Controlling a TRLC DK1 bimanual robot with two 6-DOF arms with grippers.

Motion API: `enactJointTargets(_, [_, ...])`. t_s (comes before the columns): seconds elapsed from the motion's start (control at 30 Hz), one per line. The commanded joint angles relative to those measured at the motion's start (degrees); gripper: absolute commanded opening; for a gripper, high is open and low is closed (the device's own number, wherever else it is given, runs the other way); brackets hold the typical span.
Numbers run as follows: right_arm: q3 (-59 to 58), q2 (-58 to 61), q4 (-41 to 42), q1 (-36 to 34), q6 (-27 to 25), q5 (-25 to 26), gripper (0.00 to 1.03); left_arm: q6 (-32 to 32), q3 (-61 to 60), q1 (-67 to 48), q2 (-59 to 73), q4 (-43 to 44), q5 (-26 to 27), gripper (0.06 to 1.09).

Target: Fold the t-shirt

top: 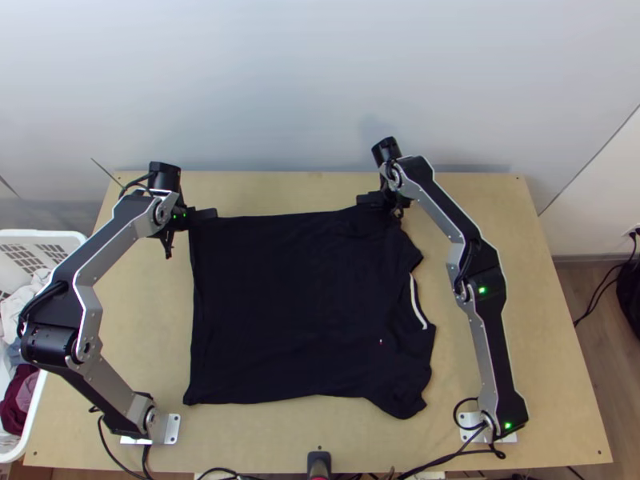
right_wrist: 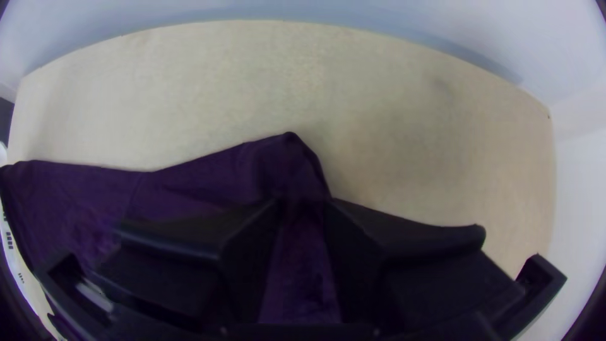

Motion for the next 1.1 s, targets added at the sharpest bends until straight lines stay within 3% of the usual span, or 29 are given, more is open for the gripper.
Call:
enactJointTargets(0.0, [0.6,0.5,0.4,0.4,-0.7,0.1,0.11,0.0,0.0,0.2,0.0,-0.3,0.0,0.1])
enactJointTargets(0.13, [0.5,0.4,0.3,0.4,-0.6,0.1,0.04,0.0,0.1,0.1,-0.1,-0.5,0.1,0.1])
enactJointTargets(0.4, [0.8,-2.6,0.9,0.1,-0.4,4.5,0.03,-0.1,1.8,1.1,-0.8,-0.5,0.0,0.1])
enactJointTargets(1.07, [1.7,-7.5,17.8,-6.0,-0.1,6.2,0.03,-0.1,23.4,4.8,10.9,1.4,-1.7,0.1])
